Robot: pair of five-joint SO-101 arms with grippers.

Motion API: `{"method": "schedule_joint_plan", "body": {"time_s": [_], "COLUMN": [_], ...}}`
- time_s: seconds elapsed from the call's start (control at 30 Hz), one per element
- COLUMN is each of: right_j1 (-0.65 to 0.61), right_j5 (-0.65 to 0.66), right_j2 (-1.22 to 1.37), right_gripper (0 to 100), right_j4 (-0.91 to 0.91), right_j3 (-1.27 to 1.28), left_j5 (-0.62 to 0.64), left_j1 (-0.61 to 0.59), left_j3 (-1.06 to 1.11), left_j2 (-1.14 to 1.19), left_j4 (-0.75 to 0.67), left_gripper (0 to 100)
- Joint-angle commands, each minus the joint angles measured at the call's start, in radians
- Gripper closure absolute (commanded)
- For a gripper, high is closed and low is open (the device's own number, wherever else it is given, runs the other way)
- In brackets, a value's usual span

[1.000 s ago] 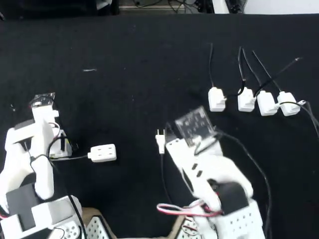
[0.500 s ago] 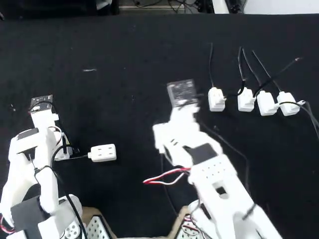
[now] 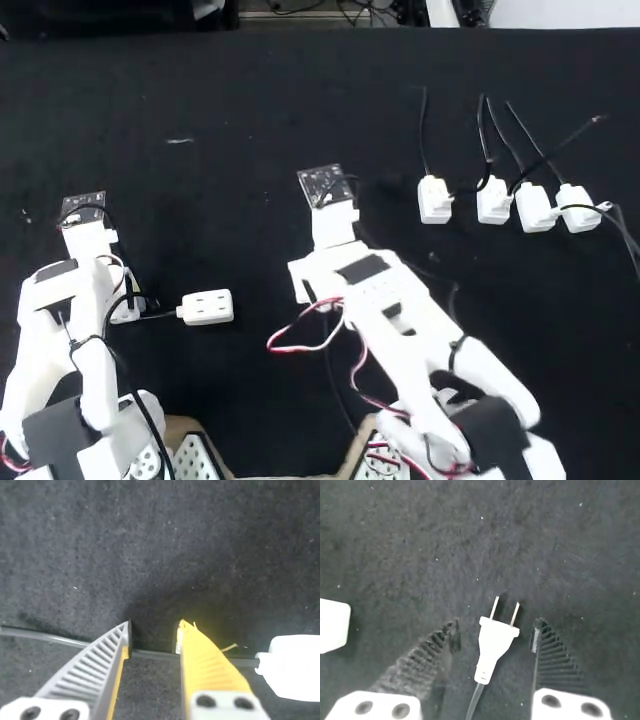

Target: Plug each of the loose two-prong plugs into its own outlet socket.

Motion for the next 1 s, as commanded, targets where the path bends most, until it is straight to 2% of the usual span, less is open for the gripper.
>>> {"method": "schedule_joint_plan", "body": {"time_s": [0.0, 0.6, 0.97], "right_j1": [-0.002, -0.005, 0.002], "right_j5": [-0.009, -0.002, 0.061], "right_j2": [0.061, 0.145, 0.398], "right_gripper": [77.2, 77.5, 77.6], "right_j4": [-0.015, -0.005, 0.233], "right_j3": [-0.082, -0.088, -0.328], "left_j5": [0.008, 0.008, 0.008], "left_j1": [-0.008, -0.008, -0.010], "left_j3": [0.010, 0.010, 0.010], "left_j2": [-0.005, -0.005, -0.005], "left_j4": [-0.021, -0.021, -0.021], "left_gripper": [84, 84, 84]}}
